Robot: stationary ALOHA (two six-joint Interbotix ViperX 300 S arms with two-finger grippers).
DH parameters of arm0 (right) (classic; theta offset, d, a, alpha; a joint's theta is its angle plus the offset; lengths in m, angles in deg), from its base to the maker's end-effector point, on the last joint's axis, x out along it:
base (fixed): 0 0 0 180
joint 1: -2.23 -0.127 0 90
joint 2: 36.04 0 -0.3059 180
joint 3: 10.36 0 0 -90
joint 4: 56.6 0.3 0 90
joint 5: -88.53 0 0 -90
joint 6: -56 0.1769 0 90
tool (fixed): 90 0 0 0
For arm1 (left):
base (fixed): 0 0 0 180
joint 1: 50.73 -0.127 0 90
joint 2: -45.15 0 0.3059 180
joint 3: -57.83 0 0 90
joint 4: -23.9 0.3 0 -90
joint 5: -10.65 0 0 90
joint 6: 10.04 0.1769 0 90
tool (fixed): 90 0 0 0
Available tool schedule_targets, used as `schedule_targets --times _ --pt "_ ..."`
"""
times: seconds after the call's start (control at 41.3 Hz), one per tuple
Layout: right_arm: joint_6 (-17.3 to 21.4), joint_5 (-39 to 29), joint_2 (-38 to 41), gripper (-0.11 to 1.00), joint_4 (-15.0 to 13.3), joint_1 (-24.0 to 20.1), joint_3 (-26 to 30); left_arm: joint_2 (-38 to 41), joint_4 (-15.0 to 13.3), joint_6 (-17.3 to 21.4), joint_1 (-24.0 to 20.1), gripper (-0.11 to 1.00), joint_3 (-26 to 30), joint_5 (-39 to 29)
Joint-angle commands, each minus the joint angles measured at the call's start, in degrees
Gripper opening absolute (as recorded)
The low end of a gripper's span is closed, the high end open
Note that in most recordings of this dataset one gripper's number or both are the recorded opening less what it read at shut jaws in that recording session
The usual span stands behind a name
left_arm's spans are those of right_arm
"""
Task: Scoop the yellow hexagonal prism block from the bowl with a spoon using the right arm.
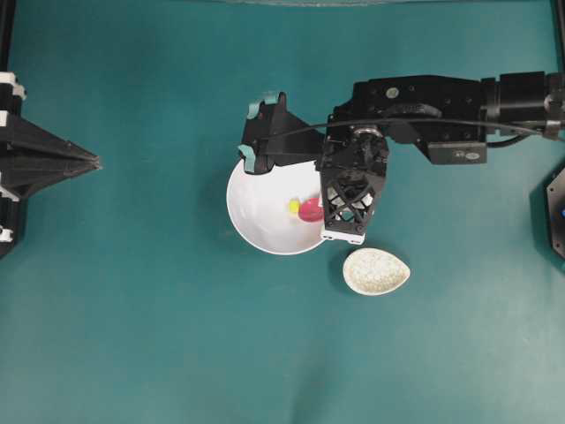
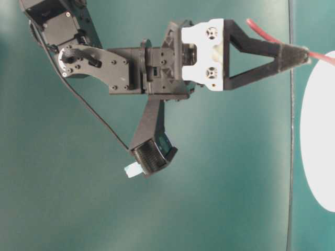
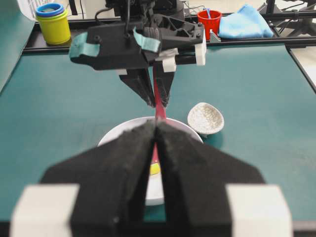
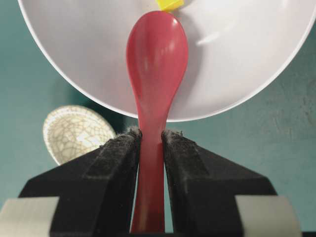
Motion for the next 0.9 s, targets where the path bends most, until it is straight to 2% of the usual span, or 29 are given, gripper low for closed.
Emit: schedule_targets --times 0.0,0.363,0.872 --pt "-0.4 0.4 -0.8 0.24 0.2 0.0 1.5 0.2 0.0 0.1 0.1 0.09 1.8 0.6" --pt "-0.9 2.8 0.7 0.24 0.1 0.1 1.6 0.3 0.0 0.1 0.1 0.09 1.8 0.6" --pt "-1.1 10.3 1.8 0.24 -0.4 0.5 1.6 0.2 -0.1 0.1 0.1 0.09 1.9 0.6"
